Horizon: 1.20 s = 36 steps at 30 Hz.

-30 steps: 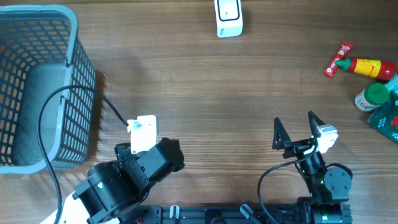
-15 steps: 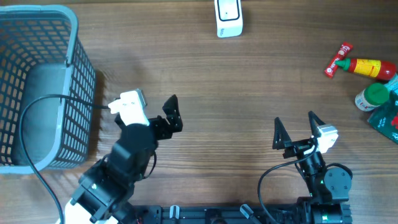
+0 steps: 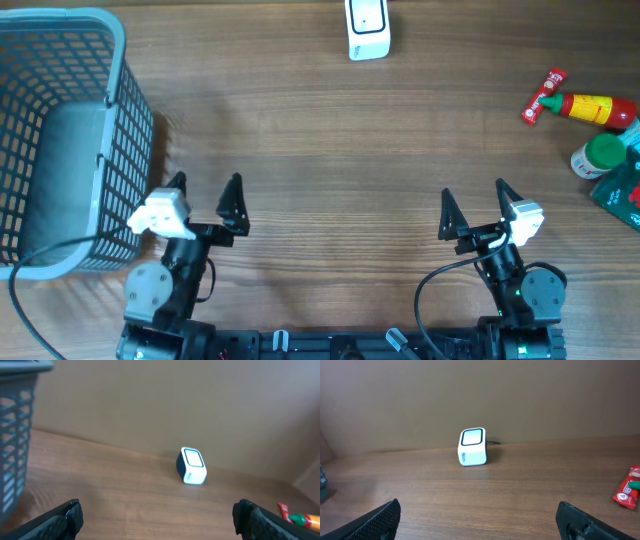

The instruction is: Scan the item barcode

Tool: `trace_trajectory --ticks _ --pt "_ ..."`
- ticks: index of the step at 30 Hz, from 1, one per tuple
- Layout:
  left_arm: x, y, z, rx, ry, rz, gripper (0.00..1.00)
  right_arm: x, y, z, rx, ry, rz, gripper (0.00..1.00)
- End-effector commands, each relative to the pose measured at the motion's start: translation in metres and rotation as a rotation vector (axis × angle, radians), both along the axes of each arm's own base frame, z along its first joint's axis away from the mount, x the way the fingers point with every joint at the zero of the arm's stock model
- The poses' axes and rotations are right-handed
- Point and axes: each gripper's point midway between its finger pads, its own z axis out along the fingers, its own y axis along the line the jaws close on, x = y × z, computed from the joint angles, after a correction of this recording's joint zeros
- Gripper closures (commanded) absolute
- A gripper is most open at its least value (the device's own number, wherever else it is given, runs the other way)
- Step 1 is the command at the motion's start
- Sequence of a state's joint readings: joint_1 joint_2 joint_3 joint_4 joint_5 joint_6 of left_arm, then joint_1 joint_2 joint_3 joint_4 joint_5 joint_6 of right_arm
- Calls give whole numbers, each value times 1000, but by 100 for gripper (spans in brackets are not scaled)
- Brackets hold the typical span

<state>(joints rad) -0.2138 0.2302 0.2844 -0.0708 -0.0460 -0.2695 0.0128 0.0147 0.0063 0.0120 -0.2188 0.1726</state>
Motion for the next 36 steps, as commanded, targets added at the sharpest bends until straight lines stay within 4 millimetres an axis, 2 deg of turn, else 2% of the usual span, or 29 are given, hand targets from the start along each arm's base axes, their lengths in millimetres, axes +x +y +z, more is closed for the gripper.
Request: trace_trajectory --ticks 1,9,13,17,20,36 --pt "1 5 -5 14 -54 10 0 0 -2 2 13 -7 -13 0" --pt "-3 16 -37 25 -85 46 0 0 -2 2 13 -7 -13 0" --pt "-5 7 -48 210 -111 -18 0 0 -2 2 13 -7 -13 0" --pt "-3 7 -73 234 -40 -26 0 0 -2 2 13 -7 -13 0" --pt "-3 10 -84 237 7 -15 0 0 -2 2 13 -7 -13 0" --pt "-2 13 -85 235 14 1 0 0 -2 2 13 -7 -13 0"
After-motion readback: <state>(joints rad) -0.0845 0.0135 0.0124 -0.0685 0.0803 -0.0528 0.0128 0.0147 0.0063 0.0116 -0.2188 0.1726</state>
